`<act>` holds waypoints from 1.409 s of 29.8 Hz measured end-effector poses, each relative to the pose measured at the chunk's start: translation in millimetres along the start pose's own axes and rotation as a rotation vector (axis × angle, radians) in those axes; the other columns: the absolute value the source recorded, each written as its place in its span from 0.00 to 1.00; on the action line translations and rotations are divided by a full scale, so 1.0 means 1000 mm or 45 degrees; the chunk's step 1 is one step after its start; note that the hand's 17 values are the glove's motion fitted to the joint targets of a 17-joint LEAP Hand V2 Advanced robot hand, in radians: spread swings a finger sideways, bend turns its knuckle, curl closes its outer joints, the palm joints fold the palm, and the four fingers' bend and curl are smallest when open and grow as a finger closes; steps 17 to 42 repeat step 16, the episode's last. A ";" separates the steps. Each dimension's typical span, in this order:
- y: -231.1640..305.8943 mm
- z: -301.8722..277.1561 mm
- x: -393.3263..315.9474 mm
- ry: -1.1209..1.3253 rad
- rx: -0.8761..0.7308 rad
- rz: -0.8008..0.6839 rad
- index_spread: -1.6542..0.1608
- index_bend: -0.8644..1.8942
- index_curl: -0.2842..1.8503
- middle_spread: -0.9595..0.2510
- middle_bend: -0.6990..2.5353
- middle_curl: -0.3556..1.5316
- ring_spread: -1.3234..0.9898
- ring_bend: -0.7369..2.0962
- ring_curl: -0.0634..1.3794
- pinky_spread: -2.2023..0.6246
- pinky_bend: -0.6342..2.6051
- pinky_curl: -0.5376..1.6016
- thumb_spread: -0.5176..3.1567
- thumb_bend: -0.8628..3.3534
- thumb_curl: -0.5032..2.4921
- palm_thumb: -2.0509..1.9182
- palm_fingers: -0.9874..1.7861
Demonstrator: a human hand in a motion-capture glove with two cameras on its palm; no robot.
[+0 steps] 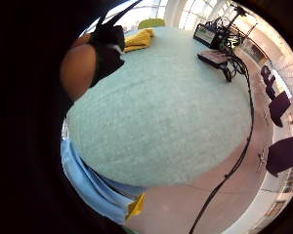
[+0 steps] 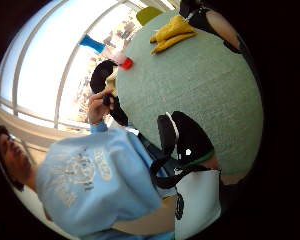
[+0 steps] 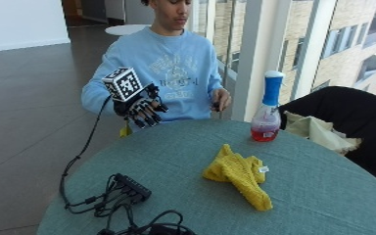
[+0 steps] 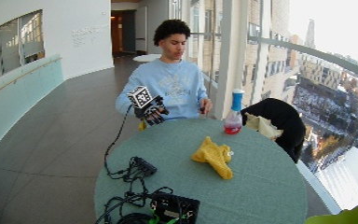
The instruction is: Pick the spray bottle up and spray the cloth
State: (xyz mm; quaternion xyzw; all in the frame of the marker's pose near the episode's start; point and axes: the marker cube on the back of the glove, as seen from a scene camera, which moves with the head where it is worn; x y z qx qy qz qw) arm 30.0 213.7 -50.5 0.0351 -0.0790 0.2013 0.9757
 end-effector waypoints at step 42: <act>0.005 0.001 0.000 0.039 -0.045 -0.003 0.69 0.36 0.25 0.73 0.30 0.40 0.58 0.36 0.26 0.85 0.28 0.41 0.45 0.20 0.29 0.70 0.59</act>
